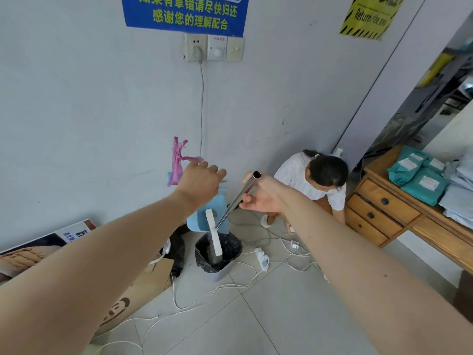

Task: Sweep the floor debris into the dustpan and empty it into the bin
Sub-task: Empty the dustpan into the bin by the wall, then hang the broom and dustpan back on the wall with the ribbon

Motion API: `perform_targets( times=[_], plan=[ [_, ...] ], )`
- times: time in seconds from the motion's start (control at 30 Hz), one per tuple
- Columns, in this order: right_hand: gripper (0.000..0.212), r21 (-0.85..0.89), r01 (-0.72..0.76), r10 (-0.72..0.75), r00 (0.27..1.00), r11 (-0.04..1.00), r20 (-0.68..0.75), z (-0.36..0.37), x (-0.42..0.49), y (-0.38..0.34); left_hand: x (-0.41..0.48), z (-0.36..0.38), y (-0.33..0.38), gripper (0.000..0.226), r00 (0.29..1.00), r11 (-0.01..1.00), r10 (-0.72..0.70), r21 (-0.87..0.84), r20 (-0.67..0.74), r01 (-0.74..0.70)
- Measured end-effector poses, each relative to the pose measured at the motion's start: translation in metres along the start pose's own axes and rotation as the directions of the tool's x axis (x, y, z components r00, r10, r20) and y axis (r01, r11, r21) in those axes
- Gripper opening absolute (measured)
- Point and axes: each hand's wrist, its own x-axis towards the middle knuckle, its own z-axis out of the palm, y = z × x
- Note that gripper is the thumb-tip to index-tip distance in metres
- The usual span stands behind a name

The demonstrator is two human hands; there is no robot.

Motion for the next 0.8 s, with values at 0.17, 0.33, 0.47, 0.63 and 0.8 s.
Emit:
perform_targets(
  times=[0.17,0.33,0.47,0.63,0.8],
  plan=[
    [0.045,-0.136,0.104,-0.117,0.988,0.985,-0.096,0.027,-0.018,-0.059,0.006,-0.014,-0.016,0.018,0.991,0.993,0.119,-0.011,-0.054,-0.119],
    [0.081,-0.467,0.341,-0.37,0.928,0.816,0.031,0.062,-0.037,-0.092,0.004,-0.032,-0.037,0.021,0.993,0.993,0.062,-0.099,-0.096,-0.072],
    [0.076,-0.584,0.581,-0.606,0.774,0.567,0.182,0.084,-0.046,-0.094,0.002,-0.048,-0.046,0.027,0.991,0.984,0.041,-0.165,-0.13,-0.063],
    [0.048,-0.332,0.754,-0.808,0.588,0.567,-0.045,0.101,-0.045,-0.103,0.006,-0.072,-0.05,0.03,0.975,0.969,-0.01,-0.243,-0.22,-0.045],
    [0.043,-0.261,0.759,-0.793,0.508,0.596,-0.336,0.123,-0.048,-0.123,0.017,-0.094,-0.047,0.029,0.964,0.954,-0.048,-0.298,-0.263,-0.034]
  ],
)
